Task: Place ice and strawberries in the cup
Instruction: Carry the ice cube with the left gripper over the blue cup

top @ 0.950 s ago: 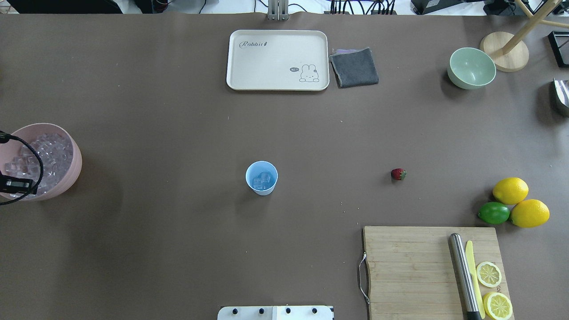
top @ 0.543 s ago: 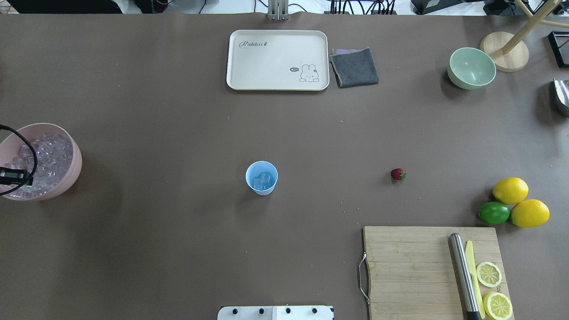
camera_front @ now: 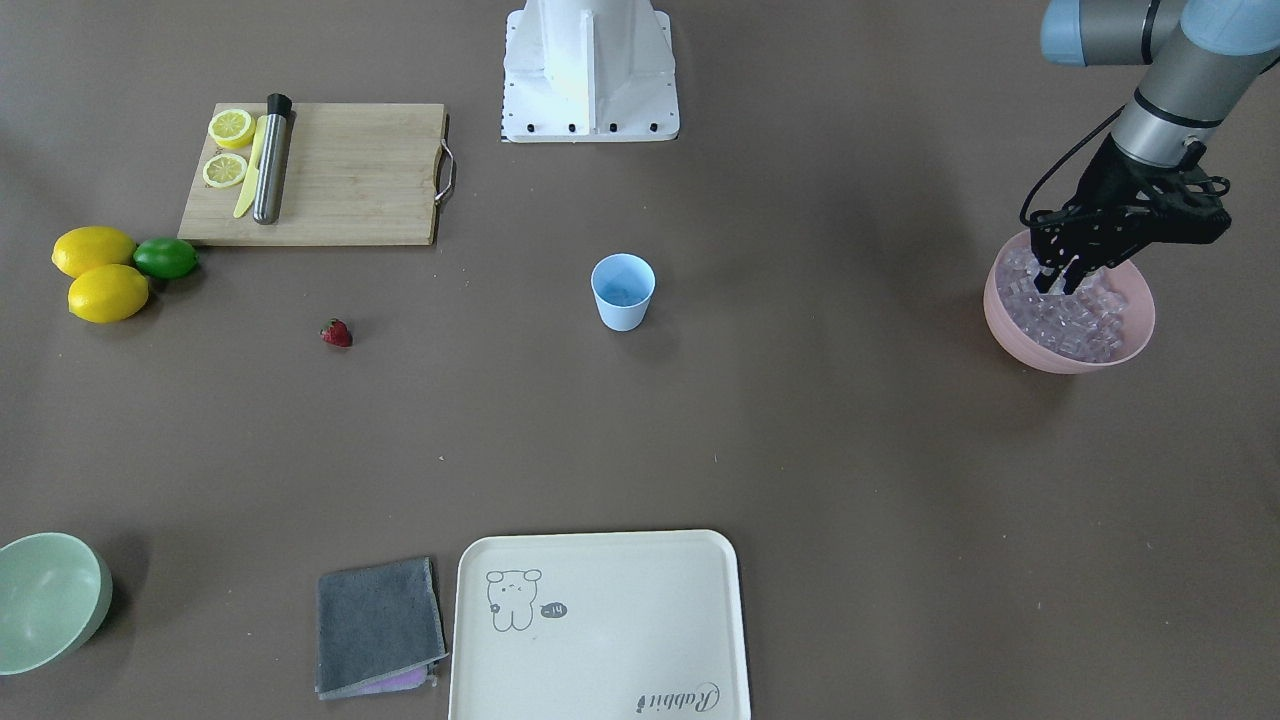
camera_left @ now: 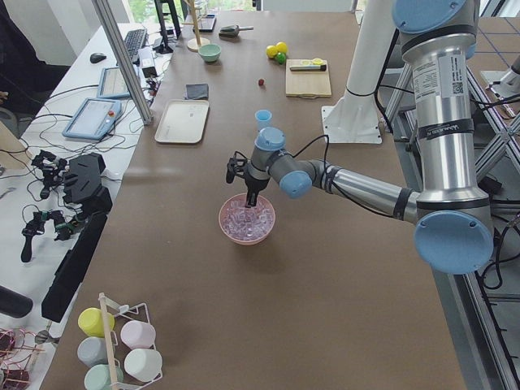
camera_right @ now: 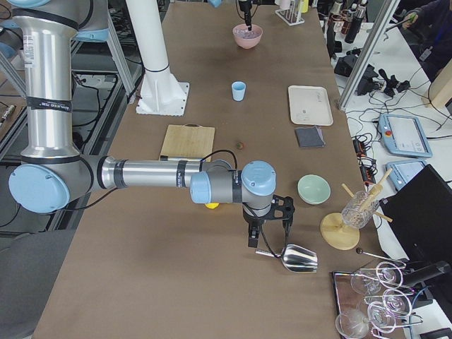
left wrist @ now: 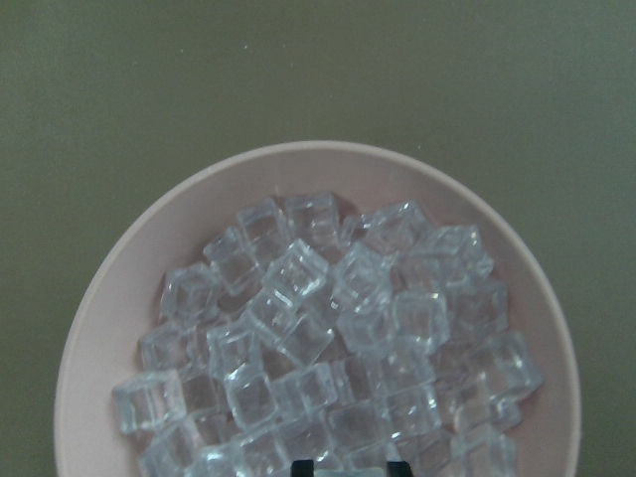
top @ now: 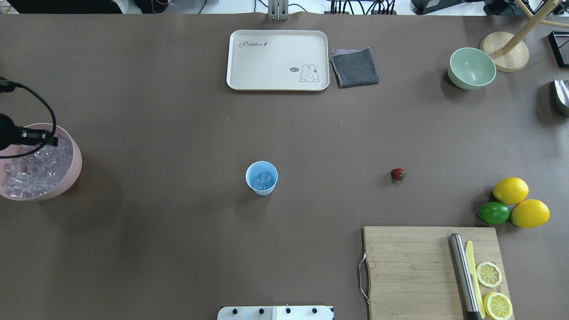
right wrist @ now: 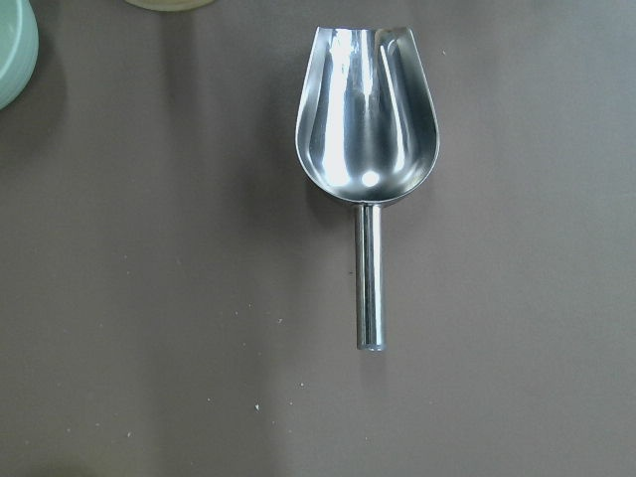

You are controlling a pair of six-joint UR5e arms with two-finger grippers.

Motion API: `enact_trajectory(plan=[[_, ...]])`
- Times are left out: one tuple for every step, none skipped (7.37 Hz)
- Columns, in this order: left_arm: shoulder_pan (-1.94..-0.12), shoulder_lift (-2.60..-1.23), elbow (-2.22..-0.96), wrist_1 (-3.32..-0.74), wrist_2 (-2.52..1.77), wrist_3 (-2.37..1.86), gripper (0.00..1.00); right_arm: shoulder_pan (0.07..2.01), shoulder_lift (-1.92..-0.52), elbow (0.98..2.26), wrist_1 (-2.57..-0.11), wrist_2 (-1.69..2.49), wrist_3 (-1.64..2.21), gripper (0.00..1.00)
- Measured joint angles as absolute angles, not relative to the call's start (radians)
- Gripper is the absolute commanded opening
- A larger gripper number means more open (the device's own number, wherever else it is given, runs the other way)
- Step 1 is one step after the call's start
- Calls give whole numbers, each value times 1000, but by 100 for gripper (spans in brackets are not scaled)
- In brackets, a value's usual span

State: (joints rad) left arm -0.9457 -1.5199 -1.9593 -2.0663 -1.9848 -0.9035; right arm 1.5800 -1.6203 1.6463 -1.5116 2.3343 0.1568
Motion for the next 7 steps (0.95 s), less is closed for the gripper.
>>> enact_trajectory(plan=[[-936, -1622, -1943, -2050, -1984, -994, 0, 1580, -1624, 1646, -1511, 2336, 156, 100], [-899, -1720, -1930, -2034, -1969, -1109, 0, 1580, -1622, 1647, -1511, 2338, 156, 100], [-826, -1792, -1925, -2024, -1925, -1205, 0, 1580, -1618, 1646, -1511, 2340, 157, 100], [-731, -1850, -1923, -2013, -1859, -1286, 0, 1578, -1615, 1646, -1511, 2341, 157, 100], [-642, -1911, -1919, -1988, -1797, -1350, 0, 1578, -1613, 1645, -1511, 2342, 157, 100], [-573, -1982, -1914, -1936, -1750, -1398, 0, 1578, -1613, 1645, -1511, 2342, 157, 100], [-530, -2049, -1911, -1872, -1722, -1427, 0, 1578, -1613, 1646, -1511, 2342, 157, 100]])
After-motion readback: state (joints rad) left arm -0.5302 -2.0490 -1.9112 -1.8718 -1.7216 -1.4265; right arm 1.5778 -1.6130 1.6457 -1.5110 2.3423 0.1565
